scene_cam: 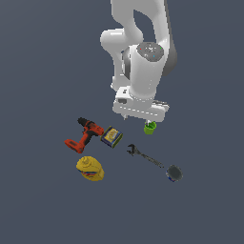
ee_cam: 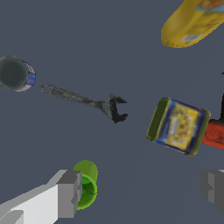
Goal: Pick up a designated object from a clutter of objects.
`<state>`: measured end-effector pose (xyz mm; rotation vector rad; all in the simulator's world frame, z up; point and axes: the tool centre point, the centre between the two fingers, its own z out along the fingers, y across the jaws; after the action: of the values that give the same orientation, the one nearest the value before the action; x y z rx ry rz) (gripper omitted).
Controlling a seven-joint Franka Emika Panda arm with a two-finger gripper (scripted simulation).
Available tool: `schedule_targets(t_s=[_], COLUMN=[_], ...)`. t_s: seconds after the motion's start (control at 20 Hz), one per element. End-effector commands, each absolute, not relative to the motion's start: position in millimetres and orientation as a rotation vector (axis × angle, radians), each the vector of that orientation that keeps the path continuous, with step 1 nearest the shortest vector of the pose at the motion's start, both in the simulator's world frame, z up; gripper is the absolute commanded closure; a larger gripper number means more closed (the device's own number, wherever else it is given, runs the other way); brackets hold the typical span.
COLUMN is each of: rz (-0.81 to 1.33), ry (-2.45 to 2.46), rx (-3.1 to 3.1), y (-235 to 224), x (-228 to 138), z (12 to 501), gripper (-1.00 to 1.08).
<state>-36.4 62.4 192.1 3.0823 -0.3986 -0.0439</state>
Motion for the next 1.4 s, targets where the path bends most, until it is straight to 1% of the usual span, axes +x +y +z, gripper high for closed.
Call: schedule_targets(t_s=[0.0, 0.35, 0.65, 1.0, 1.35], rz=[-0.033, -0.011, -0.003, 0.0, -0.001], ry=[-0.442, -0.553, -0.621, -0.661, -0.661], rx=[3.078, 3.072, 3.071, 3.07, 3.07], y=[79, 120, 143, 155, 156], x=[-44, -72, -93, -106, -107], z=[174, 131, 107, 94, 91], gripper=[-0.92, -0.92, -0.92, -0.92, -0.92])
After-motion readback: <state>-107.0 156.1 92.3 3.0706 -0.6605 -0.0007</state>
